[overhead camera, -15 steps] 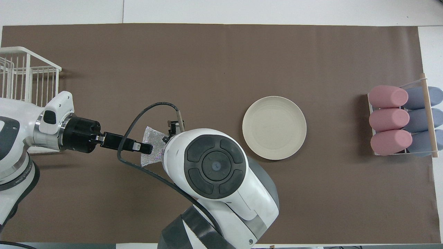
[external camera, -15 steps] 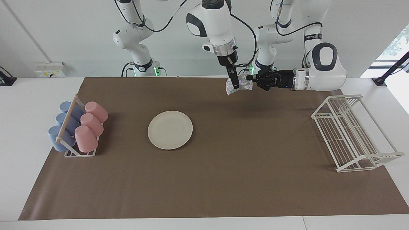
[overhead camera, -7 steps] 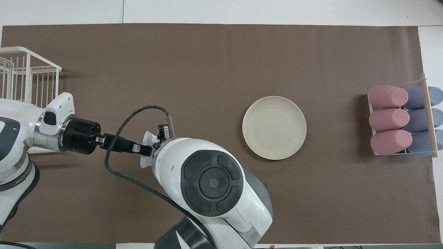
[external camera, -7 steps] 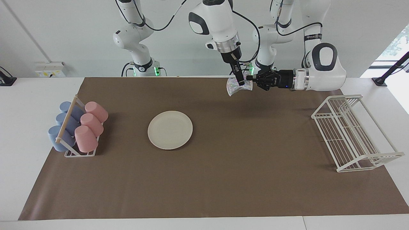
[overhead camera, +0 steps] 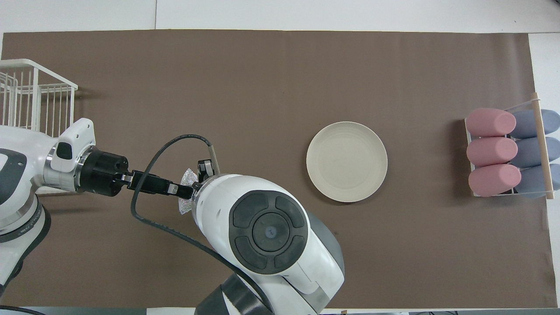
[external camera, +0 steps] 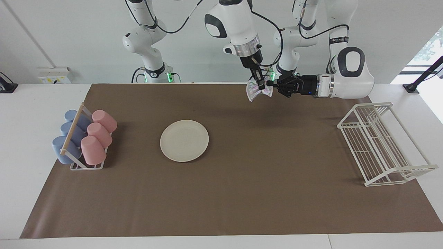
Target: Wipe plate with sponge
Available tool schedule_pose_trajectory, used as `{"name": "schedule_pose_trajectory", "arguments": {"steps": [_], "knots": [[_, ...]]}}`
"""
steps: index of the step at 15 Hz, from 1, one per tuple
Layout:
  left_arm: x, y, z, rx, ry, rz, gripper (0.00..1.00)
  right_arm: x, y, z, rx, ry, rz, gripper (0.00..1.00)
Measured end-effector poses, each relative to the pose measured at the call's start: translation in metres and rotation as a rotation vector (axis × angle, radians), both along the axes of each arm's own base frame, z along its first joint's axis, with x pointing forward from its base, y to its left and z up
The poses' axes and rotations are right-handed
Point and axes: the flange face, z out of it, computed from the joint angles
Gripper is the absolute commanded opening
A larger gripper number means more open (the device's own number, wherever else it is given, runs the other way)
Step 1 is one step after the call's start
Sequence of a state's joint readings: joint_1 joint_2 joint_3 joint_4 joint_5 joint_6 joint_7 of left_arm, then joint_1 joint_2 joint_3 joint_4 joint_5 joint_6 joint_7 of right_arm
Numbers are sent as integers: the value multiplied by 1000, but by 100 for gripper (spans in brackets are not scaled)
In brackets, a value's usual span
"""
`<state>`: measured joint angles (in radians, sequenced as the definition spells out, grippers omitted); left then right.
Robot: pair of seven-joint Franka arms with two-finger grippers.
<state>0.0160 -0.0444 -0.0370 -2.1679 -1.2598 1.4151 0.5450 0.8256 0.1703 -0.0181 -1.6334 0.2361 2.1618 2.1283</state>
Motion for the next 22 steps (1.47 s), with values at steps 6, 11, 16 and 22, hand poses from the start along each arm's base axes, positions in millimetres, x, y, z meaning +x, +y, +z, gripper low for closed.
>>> {"name": "schedule_pose_trajectory", "arguments": {"steps": [6,11,16,22], "knots": [[-1,-1,0,4,-1,-6,100,0,-3,-8,-31,-26,111,0],[-2,1,-3,25,-2,-17,100,21,-57,-39,-207,-39,364,0],[-4,11,-9,123,-19,-51,100,83,-198,-94,-315,-89,520,0],[18,37,20,391,-68,-19,100,73,-210,-170,-260,-152,492,0]]}}
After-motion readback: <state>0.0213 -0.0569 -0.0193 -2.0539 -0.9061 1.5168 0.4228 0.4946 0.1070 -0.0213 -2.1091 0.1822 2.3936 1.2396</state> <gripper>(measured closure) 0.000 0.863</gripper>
